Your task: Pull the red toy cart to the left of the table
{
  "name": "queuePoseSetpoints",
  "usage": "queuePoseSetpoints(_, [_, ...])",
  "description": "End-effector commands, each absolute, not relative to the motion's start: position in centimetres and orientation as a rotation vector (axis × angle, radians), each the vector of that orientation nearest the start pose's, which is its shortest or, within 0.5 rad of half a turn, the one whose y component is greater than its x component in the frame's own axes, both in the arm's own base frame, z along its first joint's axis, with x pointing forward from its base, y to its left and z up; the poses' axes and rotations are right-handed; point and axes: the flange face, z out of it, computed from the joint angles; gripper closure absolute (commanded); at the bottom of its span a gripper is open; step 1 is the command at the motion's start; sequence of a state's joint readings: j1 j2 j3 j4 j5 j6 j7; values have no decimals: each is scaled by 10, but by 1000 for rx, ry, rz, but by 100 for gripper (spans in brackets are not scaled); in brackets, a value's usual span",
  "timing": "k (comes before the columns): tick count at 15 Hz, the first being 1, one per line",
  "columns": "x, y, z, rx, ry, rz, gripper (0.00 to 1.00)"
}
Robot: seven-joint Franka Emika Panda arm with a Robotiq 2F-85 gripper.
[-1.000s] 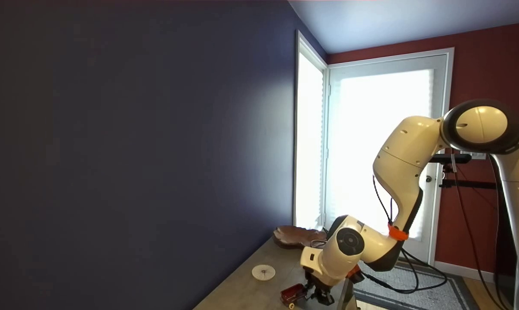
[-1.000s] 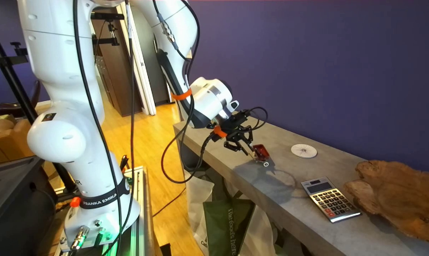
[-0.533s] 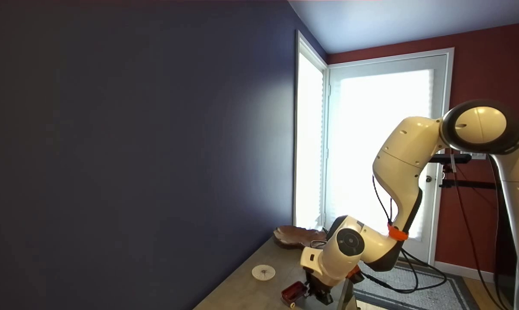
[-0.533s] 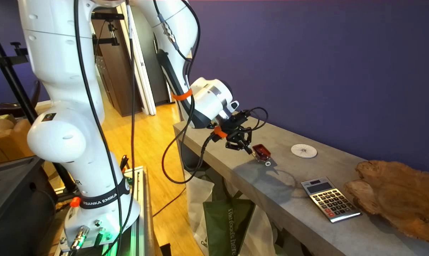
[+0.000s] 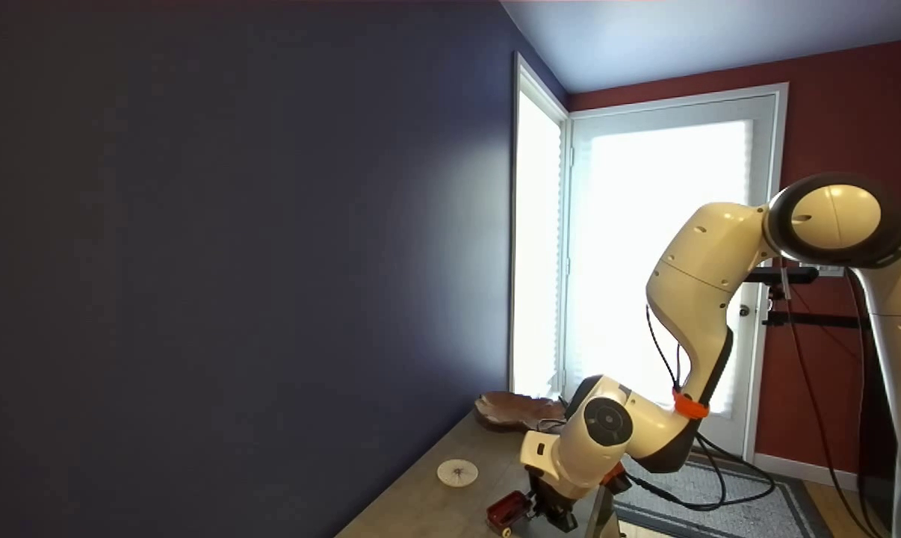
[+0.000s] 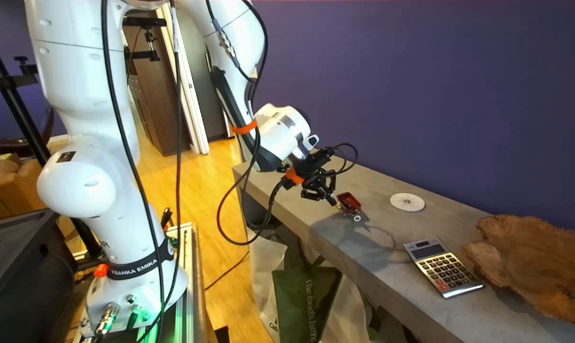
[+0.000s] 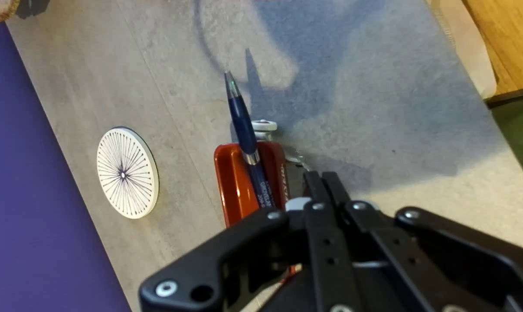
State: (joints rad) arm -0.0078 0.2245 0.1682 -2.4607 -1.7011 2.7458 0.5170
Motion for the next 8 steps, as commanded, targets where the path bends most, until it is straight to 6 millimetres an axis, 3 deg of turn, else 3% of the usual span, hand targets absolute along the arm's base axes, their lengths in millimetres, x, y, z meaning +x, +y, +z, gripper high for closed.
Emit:
queuePoseSetpoints(1, [428,126,199,2097,1504,336,99])
queuePoseSetpoints(8, [418,139,197,2164,1506,245,99])
